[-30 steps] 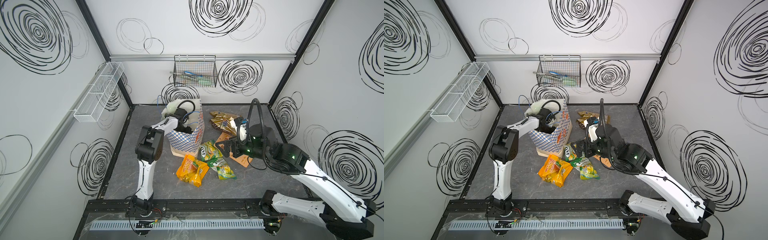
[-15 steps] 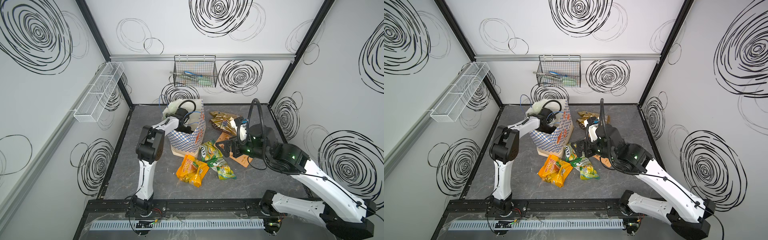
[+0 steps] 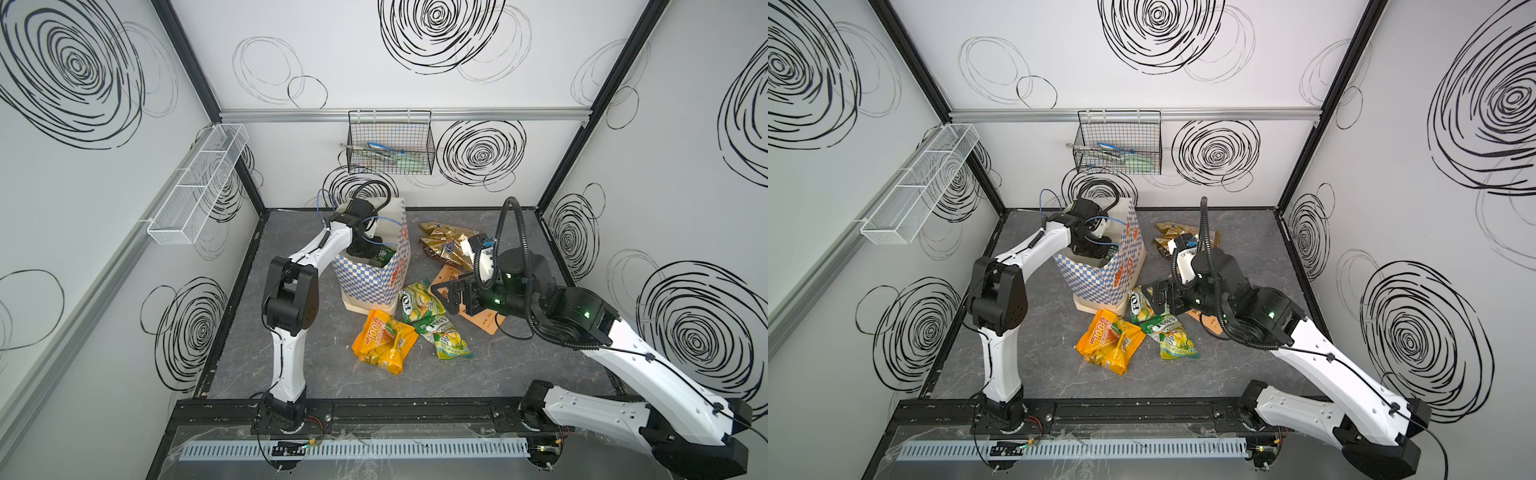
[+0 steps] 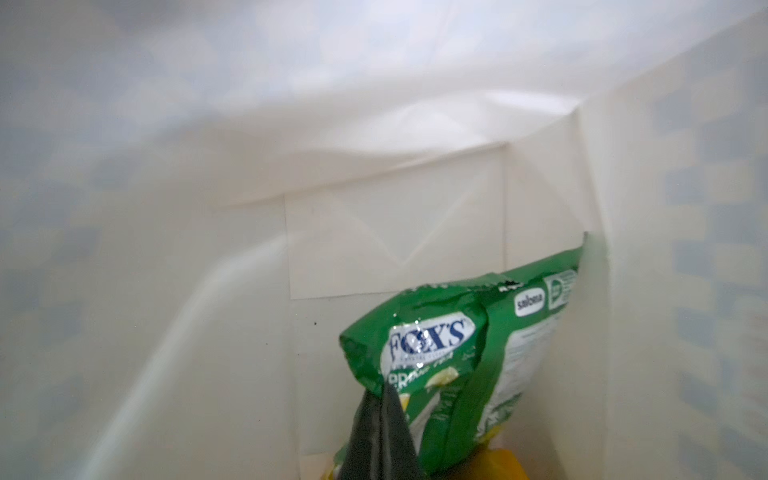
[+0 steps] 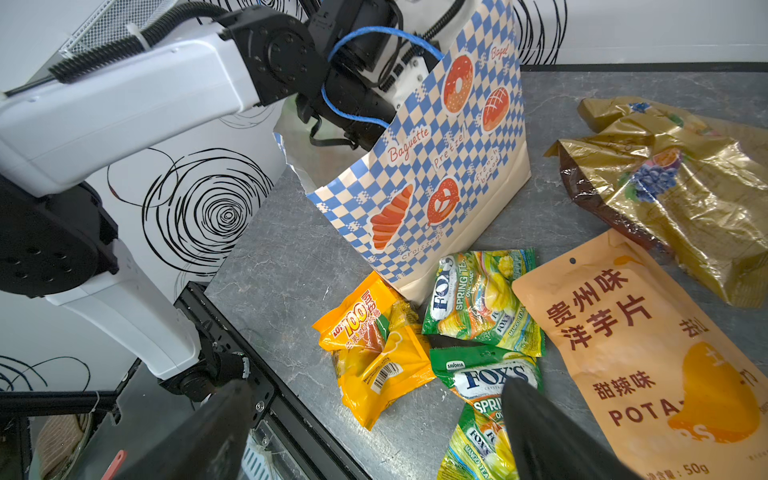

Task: Take the snacks out of the paper bag
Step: 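Grasp the green Fox's bag with the left gripper and lift it upward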

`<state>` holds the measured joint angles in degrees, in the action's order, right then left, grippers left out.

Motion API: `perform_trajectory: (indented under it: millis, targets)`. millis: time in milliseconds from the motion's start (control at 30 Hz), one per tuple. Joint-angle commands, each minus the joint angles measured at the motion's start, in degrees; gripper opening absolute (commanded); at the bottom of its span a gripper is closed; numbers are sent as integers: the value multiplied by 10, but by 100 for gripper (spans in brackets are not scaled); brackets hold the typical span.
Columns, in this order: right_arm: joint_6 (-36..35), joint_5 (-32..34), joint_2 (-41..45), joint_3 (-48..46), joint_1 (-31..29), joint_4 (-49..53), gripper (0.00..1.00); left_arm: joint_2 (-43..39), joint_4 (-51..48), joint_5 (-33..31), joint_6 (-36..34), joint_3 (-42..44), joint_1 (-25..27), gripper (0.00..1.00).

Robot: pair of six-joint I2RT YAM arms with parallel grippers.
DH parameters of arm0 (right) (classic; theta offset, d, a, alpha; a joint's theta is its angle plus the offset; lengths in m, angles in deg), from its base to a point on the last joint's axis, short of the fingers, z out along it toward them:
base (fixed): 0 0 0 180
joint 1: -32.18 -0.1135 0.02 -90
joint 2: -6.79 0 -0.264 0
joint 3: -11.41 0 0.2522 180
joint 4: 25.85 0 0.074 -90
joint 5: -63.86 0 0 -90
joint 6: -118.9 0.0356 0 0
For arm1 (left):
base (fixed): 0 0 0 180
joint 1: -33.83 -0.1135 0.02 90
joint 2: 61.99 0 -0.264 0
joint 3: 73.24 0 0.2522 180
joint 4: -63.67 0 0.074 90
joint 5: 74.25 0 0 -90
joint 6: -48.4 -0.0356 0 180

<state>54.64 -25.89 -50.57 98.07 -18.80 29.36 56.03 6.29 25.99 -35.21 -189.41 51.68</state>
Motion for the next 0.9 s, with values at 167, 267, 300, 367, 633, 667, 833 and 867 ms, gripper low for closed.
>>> perform_trajectory:
  millis: [167, 267, 300, 367, 633, 667, 833, 867]
  targets:
    - [2, 5, 6, 5, 0, -16, 97, -78, -32, -18, 8, -63, -6, 0]
    - [-1, 6, 5, 5, 0, -16, 97, -90, -37, -40, 10, -77, -5, 0]
    - [-2, 6, 4, 5, 0, -17, 97, -92, -40, -49, 9, -83, -6, 0]
    - [-2, 7, 6, 4, 0, -17, 97, -93, -49, -74, 5, -96, -5, 0]
    - [-2, 6, 10, -3, 0, -23, 97, -89, -78, -114, -4, -155, -3, 0]
    - [-2, 6, 10, -3, 0, -23, 97, -89, -81, -118, -4, -165, -2, 0]
    - [-2, 5, 10, 0, 0, -22, 97, -87, -95, -161, -12, -211, 0, 0]
    - [-2, 5, 11, 1, 0, -22, 97, -87, -96, -172, -13, -219, 0, 0]
